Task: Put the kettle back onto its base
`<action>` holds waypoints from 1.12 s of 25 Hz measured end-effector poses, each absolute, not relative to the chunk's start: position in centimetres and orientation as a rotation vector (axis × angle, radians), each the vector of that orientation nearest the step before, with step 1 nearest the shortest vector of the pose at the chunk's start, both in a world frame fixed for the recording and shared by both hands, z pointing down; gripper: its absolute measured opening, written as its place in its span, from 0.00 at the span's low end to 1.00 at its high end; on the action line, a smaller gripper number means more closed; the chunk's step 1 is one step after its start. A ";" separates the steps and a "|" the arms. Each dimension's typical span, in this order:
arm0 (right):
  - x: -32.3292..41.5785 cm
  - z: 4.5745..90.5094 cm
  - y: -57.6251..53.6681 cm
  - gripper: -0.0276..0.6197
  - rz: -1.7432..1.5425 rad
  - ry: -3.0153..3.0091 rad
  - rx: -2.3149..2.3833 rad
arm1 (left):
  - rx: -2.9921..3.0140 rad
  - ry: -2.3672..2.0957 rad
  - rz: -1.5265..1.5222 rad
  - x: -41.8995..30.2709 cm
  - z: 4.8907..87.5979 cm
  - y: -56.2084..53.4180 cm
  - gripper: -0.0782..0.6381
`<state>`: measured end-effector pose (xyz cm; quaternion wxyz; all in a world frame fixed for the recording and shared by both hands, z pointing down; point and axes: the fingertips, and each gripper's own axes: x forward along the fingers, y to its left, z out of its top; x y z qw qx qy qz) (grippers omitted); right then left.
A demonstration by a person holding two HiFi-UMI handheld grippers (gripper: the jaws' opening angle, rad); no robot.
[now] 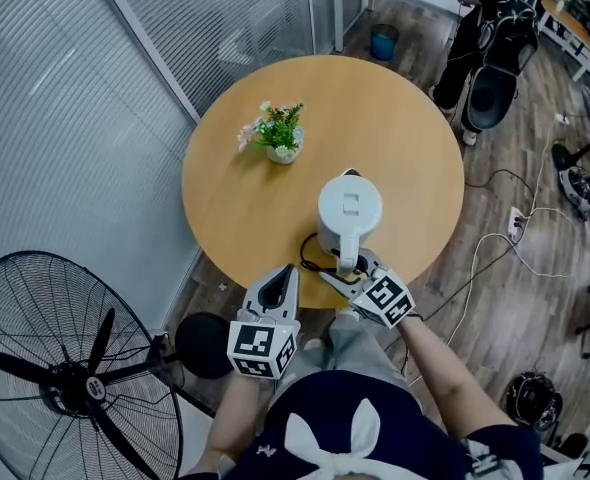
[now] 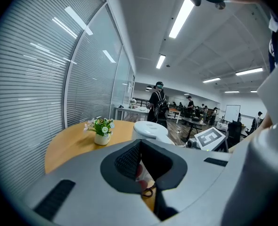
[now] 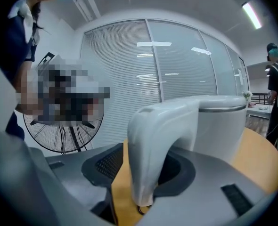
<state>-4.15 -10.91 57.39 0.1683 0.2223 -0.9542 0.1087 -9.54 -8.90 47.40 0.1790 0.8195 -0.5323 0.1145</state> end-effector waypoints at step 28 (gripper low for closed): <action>-4.4 57.5 -10.2 0.35 0.291 -2.718 0.540 | 2.435 -1.120 0.648 1.5 49.7 -12.6 0.14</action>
